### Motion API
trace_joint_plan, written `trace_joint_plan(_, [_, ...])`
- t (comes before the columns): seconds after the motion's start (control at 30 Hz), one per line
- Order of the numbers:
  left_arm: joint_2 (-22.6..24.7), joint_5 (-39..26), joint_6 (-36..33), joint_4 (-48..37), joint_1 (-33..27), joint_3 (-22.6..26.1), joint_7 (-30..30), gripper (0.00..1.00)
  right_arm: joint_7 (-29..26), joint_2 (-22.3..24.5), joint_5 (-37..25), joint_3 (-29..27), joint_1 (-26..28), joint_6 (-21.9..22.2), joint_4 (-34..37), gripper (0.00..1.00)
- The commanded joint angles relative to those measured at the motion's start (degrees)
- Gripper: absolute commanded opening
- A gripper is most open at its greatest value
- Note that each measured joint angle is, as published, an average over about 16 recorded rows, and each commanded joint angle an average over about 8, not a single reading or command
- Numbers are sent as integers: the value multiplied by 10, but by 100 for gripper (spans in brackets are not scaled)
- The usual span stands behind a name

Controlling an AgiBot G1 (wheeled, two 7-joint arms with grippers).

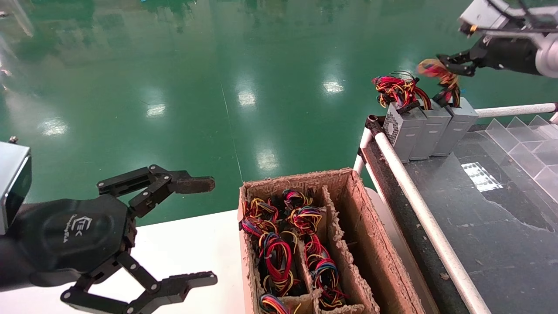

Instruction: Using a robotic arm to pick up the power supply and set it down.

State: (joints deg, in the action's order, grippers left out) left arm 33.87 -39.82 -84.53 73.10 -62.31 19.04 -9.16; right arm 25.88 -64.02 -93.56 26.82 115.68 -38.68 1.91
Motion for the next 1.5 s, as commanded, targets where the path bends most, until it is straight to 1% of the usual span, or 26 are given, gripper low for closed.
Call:
trace_joint_plan(0.03, [0, 0, 0, 0, 0, 0, 0, 100, -15, 4, 11, -7, 3, -13, 3, 100])
trace_joint_plan(0.23, [0, 0, 0, 0, 0, 0, 0, 100, -71, 22, 50, -36, 14, -61, 5, 100])
trace_joint_plan(0.4, [0, 0, 0, 0, 0, 0, 0, 100, -106, 42, 88, -62, 23, -118, -2, 100])
trace_joint_plan(0.57, [0, 0, 0, 0, 0, 0, 0, 100, -127, 59, 119, -76, 7, -159, -28, 100])
trace_joint_plan(1.5, [0, 0, 0, -1, 0, 1, 0, 100, -242, 169, 309, -92, -254, -308, -374, 100])
